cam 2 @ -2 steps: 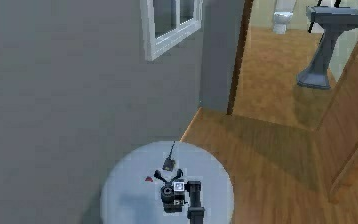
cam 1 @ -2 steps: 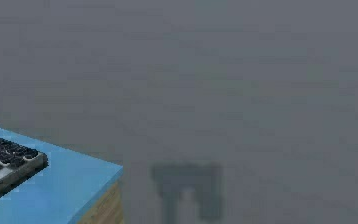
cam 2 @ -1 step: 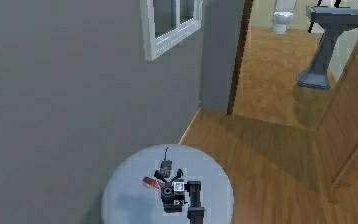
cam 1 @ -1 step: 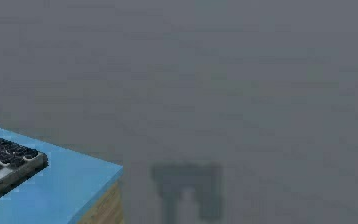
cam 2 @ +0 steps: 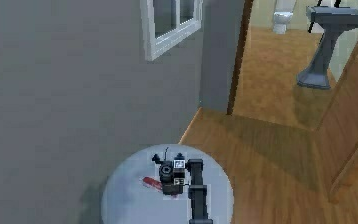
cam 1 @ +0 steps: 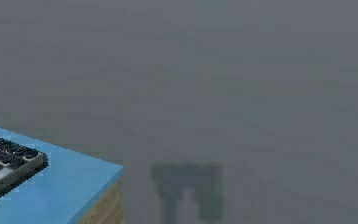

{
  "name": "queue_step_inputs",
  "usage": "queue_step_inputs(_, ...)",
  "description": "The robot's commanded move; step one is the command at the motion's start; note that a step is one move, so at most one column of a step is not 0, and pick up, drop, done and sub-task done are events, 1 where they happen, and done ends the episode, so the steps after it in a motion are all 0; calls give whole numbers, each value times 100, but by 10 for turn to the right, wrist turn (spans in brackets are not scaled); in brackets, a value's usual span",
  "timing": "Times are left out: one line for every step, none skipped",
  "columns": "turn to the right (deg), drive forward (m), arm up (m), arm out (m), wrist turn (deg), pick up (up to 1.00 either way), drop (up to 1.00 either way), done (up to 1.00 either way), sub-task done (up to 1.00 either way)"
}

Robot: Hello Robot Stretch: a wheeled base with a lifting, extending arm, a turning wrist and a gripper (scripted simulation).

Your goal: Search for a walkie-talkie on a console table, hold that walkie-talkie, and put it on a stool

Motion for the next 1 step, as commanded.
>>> queue_step_inputs(0,0,0,-8,0,0,0,0,0)
